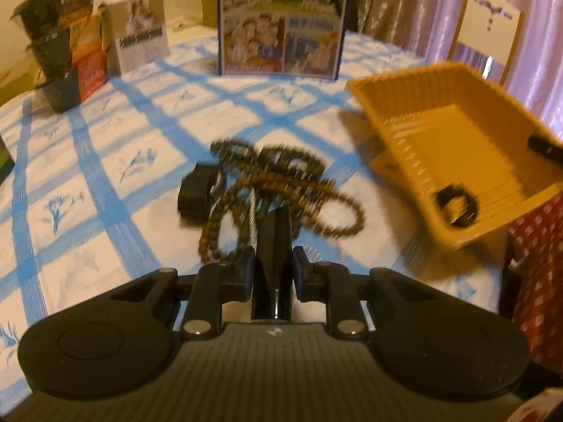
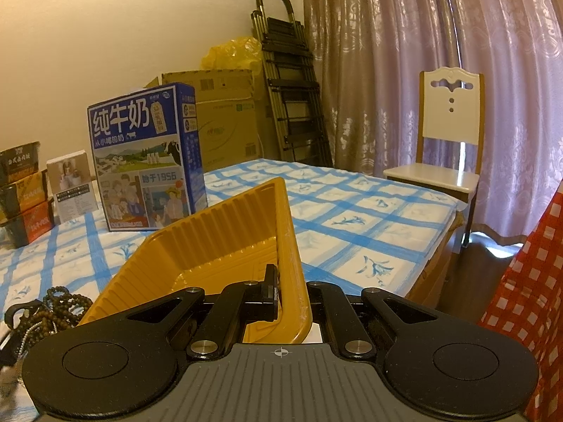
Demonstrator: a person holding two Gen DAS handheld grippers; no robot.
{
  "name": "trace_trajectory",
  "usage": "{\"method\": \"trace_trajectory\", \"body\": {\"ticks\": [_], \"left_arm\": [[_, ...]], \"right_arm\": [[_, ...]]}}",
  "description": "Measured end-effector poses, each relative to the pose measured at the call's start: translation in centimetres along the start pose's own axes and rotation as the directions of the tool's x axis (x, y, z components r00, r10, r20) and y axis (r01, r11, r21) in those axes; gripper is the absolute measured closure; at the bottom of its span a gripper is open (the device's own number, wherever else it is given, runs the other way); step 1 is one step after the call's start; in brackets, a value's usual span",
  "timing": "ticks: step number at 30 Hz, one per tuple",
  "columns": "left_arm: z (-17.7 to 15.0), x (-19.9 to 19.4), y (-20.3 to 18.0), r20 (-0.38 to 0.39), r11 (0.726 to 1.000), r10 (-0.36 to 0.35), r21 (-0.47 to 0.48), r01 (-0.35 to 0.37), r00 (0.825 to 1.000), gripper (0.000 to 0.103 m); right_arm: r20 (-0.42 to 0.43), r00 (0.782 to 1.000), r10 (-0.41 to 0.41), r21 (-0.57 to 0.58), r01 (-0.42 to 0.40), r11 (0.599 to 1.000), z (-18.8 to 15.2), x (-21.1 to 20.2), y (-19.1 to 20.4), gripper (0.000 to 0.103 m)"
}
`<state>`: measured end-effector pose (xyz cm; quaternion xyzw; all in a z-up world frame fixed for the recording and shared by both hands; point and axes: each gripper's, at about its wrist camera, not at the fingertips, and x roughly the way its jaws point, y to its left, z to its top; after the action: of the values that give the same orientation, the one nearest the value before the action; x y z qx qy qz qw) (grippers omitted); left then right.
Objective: Organize jewelry
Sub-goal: 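Grasp a black watch strap with the left tool and release it into the tray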
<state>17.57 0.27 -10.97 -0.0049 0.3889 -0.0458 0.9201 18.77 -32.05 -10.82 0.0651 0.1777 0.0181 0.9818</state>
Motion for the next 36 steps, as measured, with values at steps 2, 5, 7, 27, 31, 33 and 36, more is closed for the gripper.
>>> {"method": "trace_trajectory", "body": {"ticks": [2, 5, 7, 27, 31, 33, 36], "left_arm": [[1.0, -0.9, -0.6, 0.034, 1.0, -0.027, -0.005, 0.027, 0.999, 0.083], [3.0, -1.8, -2.3, 0.07, 0.995, -0.099, -0.009, 0.1, 0.993, 0.083], [4.1, -1.9, -3.8, 0.086, 0.988, -0.15, -0.003, 0.151, 0.985, 0.083], [6.3, 5.9, -14.0, -0.056, 0.922, -0.376, -0.126, 0.367, 0.925, 0.083], [6.2, 5.8, -14.4, -0.049, 0.921, -0.377, -0.129, 0.368, 0.925, 0.081], [6.2, 5.5, -14.3, -0.043, 0.92, -0.376, -0.131, 0.368, 0.925, 0.077], [6.5, 4.9, -14.0, -0.023, 0.923, -0.37, -0.127, 0.364, 0.929, 0.075]], "right_arm": [[0.001, 1.0, 0.001, -0.003, -0.001, 1.0, 0.0, 0.0, 0.0, 0.098], [0.003, 1.0, 0.001, -0.014, -0.001, 1.0, 0.0, 0.0, 0.2, 0.098], [0.005, 1.0, 0.003, -0.023, -0.003, 1.0, 0.0, -0.1, 0.4, 0.098], [0.0, 1.0, 0.022, -0.025, -0.022, 0.999, 0.0, 0.0, 0.2, 0.098], [-0.002, 1.0, 0.021, -0.025, -0.021, 0.999, 0.0, 0.0, 0.2, 0.098], [-0.003, 1.0, 0.021, -0.024, -0.021, 1.0, -0.1, 0.0, 0.2, 0.098], [-0.004, 1.0, 0.021, -0.023, -0.021, 1.0, -0.1, 0.0, 0.2, 0.098]]}}
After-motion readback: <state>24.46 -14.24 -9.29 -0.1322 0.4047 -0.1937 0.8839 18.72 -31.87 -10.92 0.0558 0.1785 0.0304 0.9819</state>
